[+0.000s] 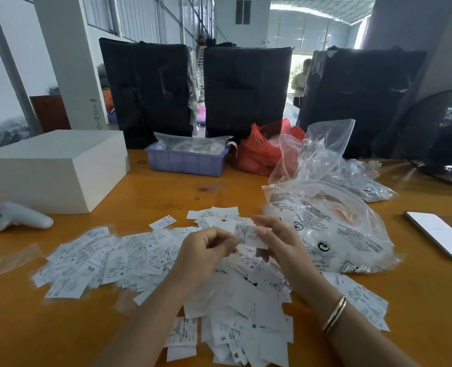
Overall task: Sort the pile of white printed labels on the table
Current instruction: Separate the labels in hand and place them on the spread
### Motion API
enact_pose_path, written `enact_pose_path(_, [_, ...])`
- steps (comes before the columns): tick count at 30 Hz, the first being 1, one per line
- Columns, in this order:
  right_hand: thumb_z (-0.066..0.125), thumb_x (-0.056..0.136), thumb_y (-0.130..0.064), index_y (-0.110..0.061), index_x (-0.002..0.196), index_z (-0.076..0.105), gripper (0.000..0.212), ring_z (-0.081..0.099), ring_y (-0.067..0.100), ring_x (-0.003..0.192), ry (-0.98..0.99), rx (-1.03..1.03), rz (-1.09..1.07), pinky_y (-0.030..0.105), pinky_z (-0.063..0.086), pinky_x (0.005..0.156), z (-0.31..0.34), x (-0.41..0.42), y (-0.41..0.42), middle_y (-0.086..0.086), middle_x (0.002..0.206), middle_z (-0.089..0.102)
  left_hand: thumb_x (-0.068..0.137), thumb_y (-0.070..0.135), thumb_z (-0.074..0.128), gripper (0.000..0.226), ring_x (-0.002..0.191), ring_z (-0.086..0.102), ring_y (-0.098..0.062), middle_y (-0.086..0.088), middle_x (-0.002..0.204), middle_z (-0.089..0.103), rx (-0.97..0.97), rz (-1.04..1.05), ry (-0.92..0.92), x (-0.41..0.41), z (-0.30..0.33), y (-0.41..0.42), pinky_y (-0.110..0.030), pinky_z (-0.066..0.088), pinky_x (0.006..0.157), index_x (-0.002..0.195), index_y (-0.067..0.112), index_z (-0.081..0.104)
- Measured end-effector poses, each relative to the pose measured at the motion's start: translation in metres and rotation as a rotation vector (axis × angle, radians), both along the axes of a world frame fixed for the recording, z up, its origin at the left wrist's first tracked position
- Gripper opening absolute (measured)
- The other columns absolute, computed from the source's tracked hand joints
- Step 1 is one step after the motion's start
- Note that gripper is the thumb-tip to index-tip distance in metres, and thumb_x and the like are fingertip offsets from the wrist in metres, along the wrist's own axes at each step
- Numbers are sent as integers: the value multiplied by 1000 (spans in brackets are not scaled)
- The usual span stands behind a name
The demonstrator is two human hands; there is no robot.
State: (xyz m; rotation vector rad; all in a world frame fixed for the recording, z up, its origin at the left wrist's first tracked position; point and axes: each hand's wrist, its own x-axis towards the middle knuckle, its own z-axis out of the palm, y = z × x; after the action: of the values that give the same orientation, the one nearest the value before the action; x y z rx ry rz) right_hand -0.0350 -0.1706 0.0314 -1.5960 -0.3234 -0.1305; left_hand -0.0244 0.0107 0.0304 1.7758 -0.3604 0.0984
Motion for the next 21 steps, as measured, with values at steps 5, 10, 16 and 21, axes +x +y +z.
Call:
enact_pose_path(5, [62, 88, -10, -20, 69, 72, 23, 55, 11, 55, 2, 80, -141, 18, 44, 50, 1, 1, -2, 5, 65, 67, 82, 16, 73, 10, 71, 69, -4, 8, 74, 74, -9, 4, 14, 1, -2, 0, -11, 50, 66, 81, 25, 71])
enact_pose_path(10, [62, 87, -10, -22, 68, 74, 24, 54, 11, 54, 11, 170, -78, 19, 44, 51, 5, -3, -3, 7, 65, 66, 81, 18, 74, 9, 71, 69, -2, 9, 75, 74, -53, 22, 19, 3, -2, 1, -7, 48, 64, 82, 26, 72])
enact_pose_path(16, [62, 87, -10, -17, 67, 69, 23, 55, 9, 54, 18, 27, -90, 20, 44, 50, 4, -5, 0, 4, 63, 66, 80, 22, 74, 8, 72, 69, -1, 11, 75, 74, -43, 40, -12, 3, -2, 2, -7, 47, 64, 81, 29, 71])
enact_pose_path(21, [60, 88, -5, -19, 67, 72, 28, 54, 11, 53, 35, 146, -117, 19, 43, 49, 6, -3, -4, 7, 63, 65, 79, 23, 74, 8, 74, 69, -1, 13, 77, 74, -37, 29, -23, 3, -2, 3, -7, 48, 64, 83, 30, 71])
